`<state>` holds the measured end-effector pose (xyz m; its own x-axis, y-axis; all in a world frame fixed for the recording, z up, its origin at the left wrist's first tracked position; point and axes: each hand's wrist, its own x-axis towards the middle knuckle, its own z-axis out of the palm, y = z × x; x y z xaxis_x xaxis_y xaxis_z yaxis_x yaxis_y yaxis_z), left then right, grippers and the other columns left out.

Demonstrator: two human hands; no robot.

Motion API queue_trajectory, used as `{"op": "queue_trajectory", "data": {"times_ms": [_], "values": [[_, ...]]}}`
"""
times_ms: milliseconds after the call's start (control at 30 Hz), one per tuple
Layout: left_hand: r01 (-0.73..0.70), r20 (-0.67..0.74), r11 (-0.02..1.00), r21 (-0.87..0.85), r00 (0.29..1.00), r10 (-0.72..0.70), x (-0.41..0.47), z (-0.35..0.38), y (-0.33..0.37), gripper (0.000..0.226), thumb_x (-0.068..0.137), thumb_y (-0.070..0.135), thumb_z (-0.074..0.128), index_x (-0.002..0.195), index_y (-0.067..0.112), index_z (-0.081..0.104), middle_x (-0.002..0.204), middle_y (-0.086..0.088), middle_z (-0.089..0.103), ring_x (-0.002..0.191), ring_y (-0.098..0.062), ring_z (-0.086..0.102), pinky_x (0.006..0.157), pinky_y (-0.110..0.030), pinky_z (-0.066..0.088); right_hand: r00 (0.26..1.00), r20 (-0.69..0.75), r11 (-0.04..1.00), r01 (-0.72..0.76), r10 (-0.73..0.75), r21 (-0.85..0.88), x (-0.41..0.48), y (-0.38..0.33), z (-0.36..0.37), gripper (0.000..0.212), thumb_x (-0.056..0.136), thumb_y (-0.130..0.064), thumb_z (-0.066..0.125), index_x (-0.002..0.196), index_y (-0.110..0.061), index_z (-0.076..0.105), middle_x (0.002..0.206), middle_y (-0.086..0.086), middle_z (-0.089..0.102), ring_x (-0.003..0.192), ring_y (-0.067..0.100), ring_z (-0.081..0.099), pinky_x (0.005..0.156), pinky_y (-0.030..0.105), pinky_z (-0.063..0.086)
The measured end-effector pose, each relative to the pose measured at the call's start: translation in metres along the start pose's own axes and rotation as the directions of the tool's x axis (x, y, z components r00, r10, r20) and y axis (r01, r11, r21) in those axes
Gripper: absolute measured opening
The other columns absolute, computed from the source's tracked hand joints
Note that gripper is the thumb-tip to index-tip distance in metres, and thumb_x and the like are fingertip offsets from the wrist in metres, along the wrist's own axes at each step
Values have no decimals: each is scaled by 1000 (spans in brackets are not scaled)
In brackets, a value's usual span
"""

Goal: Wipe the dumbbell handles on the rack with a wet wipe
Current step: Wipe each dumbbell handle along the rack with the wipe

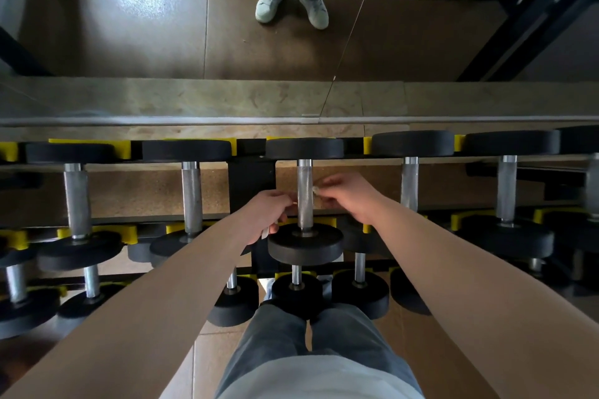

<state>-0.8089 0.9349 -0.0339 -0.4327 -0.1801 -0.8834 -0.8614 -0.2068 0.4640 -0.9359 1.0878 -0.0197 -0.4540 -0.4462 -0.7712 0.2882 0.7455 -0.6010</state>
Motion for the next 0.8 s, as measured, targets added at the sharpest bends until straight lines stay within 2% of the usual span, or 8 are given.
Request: {"op": "queue_trajectory", "data": {"times_ms": [100,200,267,367,500,567,733,800], "values": [[-4,-4,1000,-4,1000,4,0,1,0,22,103,22,54,118,23,69,80,-5,50,66,-15,45,47,-23,39,995,-56,996,86,-85,12,-3,-10,-3,16,97,-12,68,112,-14,72,104,-1,72,92,11,68,63,11,52],[15,-17,999,-30,1000,-15,2,4,-1,20,102,25,57,115,21,70,80,-6,51,62,-15,43,47,-24,37,998,-47,995,55,-51,81,-7,-3,7,10,96,-17,70,106,-19,72,107,0,73,101,17,70,85,25,57],[18,-21,999,-38,1000,-19,4,5,-2,19,101,26,58,114,22,71,83,-6,53,62,-15,44,46,-24,37,991,-116,996,74,-67,55,-11,7,14,13,94,-24,72,107,-21,72,106,-3,74,103,14,69,95,32,54],[14,-24,998,-60,1000,-15,3,4,-3,19,101,25,57,112,21,72,85,-7,54,62,-14,44,45,-23,36,978,-135,977,134,-157,-164,-18,19,20,18,95,-33,71,109,-21,72,100,-11,71,95,4,65,89,24,50],[16,-29,994,-113,999,-19,0,1,-5,21,103,21,54,113,22,72,88,-7,62,60,-12,43,46,-22,34,996,-5,897,76,-87,-435,-23,34,26,20,100,-29,65,116,-18,71,113,-3,72,97,9,67,89,25,52],[17,-25,992,-126,999,-20,0,2,-5,21,103,20,54,115,22,71,93,-7,66,58,-10,43,44,-21,33,997,-24,917,64,-79,-393,-20,32,26,19,101,-26,63,116,-18,71,114,-2,73,98,10,66,94,30,52],[33,-51,994,-100,998,-38,2,2,-4,16,100,27,60,109,22,72,93,-7,64,60,-12,45,44,-21,36,959,-273,996,85,-71,40,-4,-3,23,14,102,-23,62,97,-26,75,95,-1,76,88,17,74,88,39,61],[17,-56,995,-99,998,-23,2,2,-3,16,100,28,61,110,21,72,92,-6,63,63,-13,46,46,-22,38,945,-301,991,112,-128,-71,0,-15,20,19,103,-22,59,93,-26,74,95,-1,74,87,17,71,83,33,59]]}}
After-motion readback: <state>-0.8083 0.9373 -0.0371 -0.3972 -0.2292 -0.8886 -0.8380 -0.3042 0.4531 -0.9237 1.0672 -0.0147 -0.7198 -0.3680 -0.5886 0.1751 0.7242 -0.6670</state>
